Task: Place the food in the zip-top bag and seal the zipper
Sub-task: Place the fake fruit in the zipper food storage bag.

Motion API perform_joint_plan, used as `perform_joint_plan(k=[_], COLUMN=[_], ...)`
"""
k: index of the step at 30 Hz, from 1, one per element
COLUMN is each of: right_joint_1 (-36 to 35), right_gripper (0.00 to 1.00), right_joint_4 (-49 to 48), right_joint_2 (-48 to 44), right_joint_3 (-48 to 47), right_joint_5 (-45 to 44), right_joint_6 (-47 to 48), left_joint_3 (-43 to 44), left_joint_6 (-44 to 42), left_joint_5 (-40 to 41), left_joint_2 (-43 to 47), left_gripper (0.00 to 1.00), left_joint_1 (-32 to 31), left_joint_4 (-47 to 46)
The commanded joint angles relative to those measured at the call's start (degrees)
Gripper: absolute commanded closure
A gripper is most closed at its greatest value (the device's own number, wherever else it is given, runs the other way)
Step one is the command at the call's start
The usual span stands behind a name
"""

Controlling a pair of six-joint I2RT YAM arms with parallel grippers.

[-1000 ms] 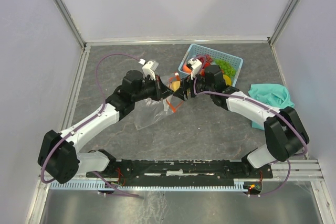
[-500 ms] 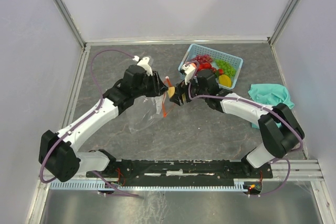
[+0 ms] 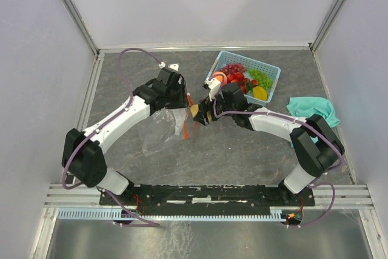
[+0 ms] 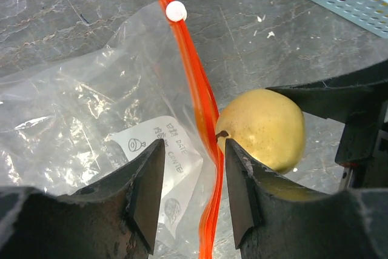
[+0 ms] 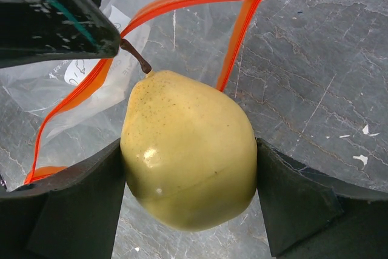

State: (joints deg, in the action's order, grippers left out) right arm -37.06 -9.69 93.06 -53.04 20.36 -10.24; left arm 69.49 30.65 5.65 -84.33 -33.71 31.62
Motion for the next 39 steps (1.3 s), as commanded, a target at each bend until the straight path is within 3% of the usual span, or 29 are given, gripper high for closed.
perform_joint_plan(k=[1,11,13,18,32,39], right_joint_1=[-0.6,-1.19,-1.18,-1.25,-1.18,-0.98], right_gripper=[0.63,0.63,0.63,0.63,0.68,0.71], right_joint_4=[-2.95,-2.77,-2.76,-2.28,21.07,14.04], right_joint_2=[0.83,1.91,1.87,1.3,0.94,-1.29], right_joint_3=[-3.14,-3.57,-3.49,-3.68,-15.58,-13.35], right_joint_5=[-0.5,-0.87,-0.87,-0.72,1.58,5.48], right_joint_6=[-0.16,0.4,0.47,0.48,-9.36,-20.91], left_joint_3=[6.68,15.99,16.73,17.26,16.72,10.52], left_joint_6=[-1.06,-3.0,-3.33,-3.56,-5.33,-3.92], left_joint_5=[4.1,9.7,10.51,10.03,6.59,-1.65], left_joint_2=[-4.41,-14.97,-16.23,-16.29,-9.07,-1.93], left_gripper=[0.48,0.49,0.58,0.96,0.97,0.97], left_joint_1=[-0.04,-0.47,-0.52,-0.69,-3.67,-3.88], left_joint_4=[4.14,13.22,13.96,13.85,8.91,-3.3])
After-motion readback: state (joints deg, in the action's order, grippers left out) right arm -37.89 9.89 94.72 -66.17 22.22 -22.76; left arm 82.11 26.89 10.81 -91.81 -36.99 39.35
